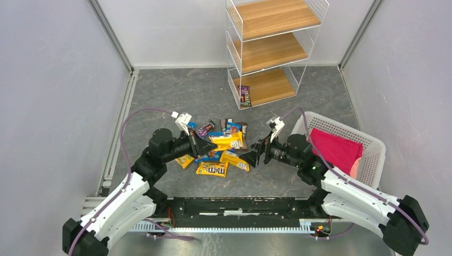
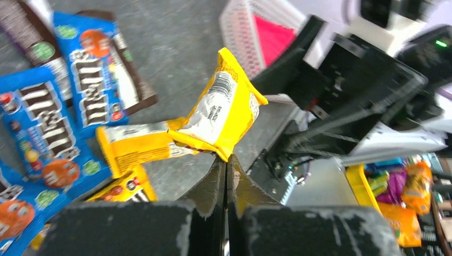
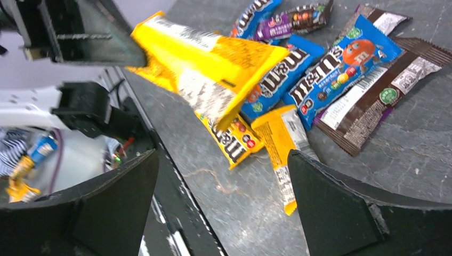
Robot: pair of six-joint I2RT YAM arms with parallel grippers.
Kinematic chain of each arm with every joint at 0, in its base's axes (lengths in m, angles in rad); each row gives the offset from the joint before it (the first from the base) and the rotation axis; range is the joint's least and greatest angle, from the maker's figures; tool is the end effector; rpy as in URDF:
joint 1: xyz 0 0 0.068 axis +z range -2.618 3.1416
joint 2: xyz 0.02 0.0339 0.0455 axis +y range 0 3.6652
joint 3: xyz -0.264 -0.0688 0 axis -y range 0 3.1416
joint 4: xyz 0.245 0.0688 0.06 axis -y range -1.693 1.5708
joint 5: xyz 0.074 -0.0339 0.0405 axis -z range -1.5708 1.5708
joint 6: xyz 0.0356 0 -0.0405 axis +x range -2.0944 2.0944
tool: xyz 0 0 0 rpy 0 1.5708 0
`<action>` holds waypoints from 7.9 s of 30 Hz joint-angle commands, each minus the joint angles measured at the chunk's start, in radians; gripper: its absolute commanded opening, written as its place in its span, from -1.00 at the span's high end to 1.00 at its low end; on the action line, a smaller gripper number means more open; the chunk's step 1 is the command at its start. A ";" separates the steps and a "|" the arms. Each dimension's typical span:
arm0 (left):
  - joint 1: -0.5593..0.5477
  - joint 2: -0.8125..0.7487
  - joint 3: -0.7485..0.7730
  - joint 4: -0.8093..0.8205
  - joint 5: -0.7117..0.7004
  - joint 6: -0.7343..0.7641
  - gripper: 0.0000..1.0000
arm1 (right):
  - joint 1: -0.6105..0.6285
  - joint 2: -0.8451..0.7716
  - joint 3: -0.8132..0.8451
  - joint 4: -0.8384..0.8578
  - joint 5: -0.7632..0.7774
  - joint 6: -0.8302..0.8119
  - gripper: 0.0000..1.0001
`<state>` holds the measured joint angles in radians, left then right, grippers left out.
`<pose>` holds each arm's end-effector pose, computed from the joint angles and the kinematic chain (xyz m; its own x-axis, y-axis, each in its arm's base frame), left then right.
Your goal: Place and organize the candy bags onto the shelf
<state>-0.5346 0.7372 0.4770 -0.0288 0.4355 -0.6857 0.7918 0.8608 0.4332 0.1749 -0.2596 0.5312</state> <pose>0.1460 -0.1039 0.2556 -0.7026 -0.2512 -0.6657 0.4716 0.5363 -0.7000 0.1345 0.1492 0.2396 -0.5883 0.1010 -0.8023 -0.6546 0.5231 0.5458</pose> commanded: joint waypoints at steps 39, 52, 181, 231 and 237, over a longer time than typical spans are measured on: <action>-0.005 -0.098 0.087 0.101 0.341 0.069 0.96 | -0.089 0.147 -0.144 0.723 -0.336 0.895 -0.15; -0.006 -0.082 0.086 0.104 0.351 0.065 0.95 | -0.092 0.271 -0.078 0.876 -0.361 0.981 -0.14; 0.301 0.446 0.801 -0.089 -0.560 0.299 -0.85 | -0.302 0.743 0.840 0.158 0.573 0.123 -0.35; 0.332 0.644 0.877 -0.157 -0.331 0.196 -0.92 | -0.134 0.944 0.653 0.026 0.000 -0.577 -0.92; 0.374 0.639 0.875 -0.152 -0.300 0.168 -0.90 | -0.148 0.996 0.664 0.042 -0.038 -0.454 -0.78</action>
<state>-0.1867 1.3914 1.3121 -0.1921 0.0963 -0.4530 0.6556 1.8355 1.0664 0.1871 -0.2790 -0.0032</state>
